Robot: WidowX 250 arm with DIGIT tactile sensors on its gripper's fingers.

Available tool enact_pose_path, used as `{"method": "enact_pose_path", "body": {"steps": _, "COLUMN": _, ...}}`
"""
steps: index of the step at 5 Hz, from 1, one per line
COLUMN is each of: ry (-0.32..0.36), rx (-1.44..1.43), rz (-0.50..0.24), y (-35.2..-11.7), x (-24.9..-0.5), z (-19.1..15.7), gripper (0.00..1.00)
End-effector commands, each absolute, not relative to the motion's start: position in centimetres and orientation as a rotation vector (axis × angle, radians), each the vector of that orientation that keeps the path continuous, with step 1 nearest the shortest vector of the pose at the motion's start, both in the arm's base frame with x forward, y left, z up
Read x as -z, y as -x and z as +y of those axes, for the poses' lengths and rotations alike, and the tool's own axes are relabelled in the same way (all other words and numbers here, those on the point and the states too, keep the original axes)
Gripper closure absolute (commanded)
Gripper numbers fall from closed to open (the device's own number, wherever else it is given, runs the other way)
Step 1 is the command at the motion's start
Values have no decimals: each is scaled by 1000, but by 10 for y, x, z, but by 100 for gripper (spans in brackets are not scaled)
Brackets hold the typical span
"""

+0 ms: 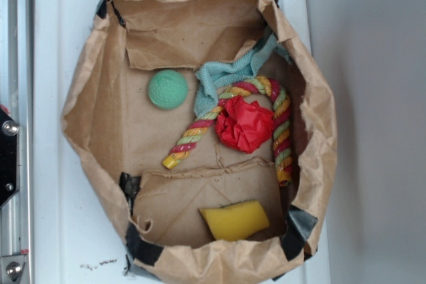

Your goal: Grab the green sponge.

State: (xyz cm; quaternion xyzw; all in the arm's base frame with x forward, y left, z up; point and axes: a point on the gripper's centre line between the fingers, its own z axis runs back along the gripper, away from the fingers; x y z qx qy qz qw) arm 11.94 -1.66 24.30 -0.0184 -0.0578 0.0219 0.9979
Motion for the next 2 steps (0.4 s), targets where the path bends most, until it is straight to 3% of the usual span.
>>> {"method": "enact_pose_path", "body": {"steps": 1, "ry": 37, "rx": -44, "rz": -116, "y": -119, "x": -243, "z": -17, "gripper": 0}}
{"method": "enact_pose_path", "body": {"steps": 2, "ry": 99, "rx": -112, "rz": -187, "y": -168, "x": -226, "z": -32, "gripper": 0}}
